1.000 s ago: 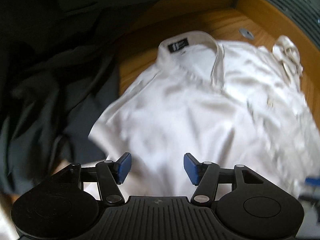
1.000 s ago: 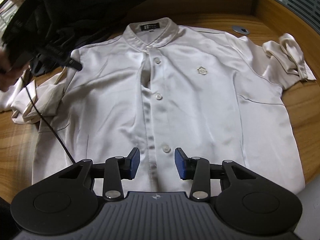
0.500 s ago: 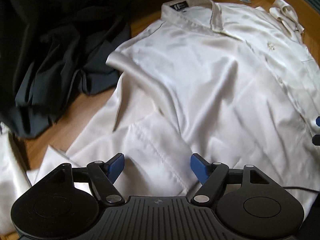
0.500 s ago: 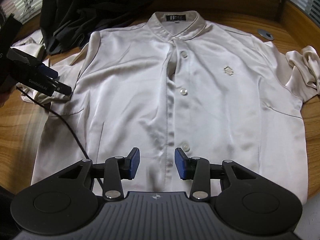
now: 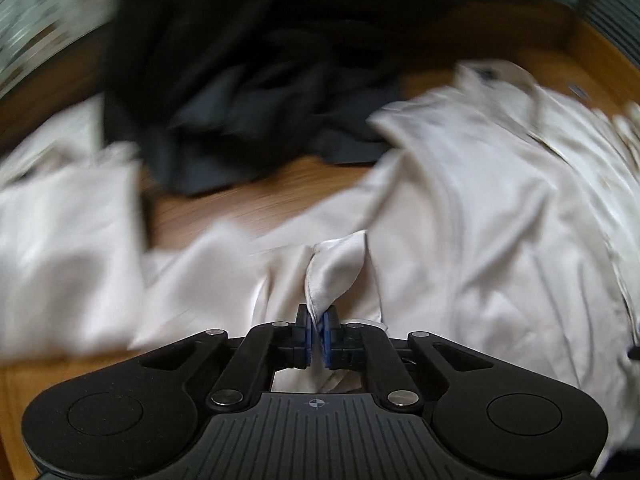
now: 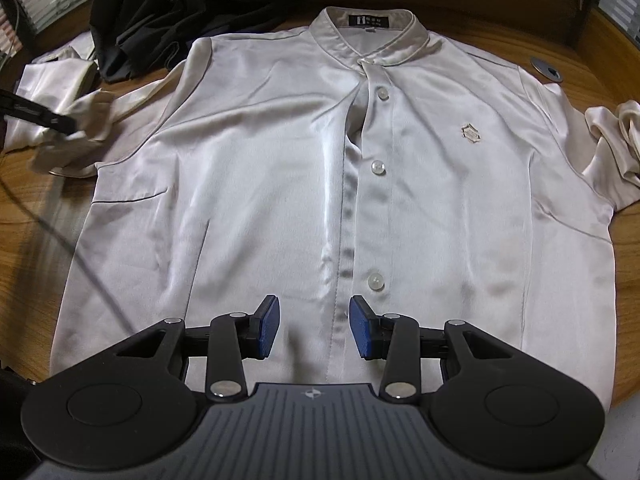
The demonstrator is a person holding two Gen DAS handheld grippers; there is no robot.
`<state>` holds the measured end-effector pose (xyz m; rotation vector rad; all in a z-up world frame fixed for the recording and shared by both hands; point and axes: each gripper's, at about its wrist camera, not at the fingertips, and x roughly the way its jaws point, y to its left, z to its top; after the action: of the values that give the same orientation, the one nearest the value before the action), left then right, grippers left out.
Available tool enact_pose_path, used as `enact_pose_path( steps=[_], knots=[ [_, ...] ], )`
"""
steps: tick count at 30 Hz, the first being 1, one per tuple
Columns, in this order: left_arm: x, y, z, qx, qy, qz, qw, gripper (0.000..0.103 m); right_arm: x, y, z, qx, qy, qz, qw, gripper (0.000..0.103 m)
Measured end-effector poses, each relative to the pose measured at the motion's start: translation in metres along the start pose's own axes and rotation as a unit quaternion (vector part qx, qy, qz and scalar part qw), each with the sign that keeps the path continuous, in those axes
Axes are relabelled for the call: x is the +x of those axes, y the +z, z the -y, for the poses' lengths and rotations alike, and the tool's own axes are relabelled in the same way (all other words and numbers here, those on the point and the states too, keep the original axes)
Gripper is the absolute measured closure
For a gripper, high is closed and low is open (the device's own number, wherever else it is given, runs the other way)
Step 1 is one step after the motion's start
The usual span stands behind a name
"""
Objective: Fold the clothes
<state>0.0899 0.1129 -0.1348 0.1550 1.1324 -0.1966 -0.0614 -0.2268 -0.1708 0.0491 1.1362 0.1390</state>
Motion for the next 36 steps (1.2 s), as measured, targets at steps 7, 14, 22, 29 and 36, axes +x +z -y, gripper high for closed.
enact_pose_path(
  steps=[7,14,22,29,36],
  knots=[
    [-0.024,-0.044,-0.076,-0.173,0.077,-0.009,0.9818,0.095,0.0,0.013,-0.009,-0.038,0.017,0.0,0.999,0.059],
    [-0.04,-0.109,-0.125,-0.28,0.118,-0.038,0.952,0.095,0.003,0.029,-0.032,-0.1,0.038,-0.005,0.994,0.059],
    [-0.068,-0.157,-0.14,-0.332,0.137,-0.052,0.9319,0.097,0.003,0.04,-0.053,-0.159,0.07,-0.007,0.985,0.059],
    [-0.093,-0.155,-0.158,-0.345,0.163,-0.047,0.9233,0.098,0.007,0.046,-0.066,-0.185,0.07,-0.01,0.98,0.059],
    [-0.078,-0.142,-0.19,-0.26,0.199,-0.04,0.9439,0.098,0.003,0.048,-0.091,-0.165,0.047,-0.007,0.985,0.059]
  ],
)
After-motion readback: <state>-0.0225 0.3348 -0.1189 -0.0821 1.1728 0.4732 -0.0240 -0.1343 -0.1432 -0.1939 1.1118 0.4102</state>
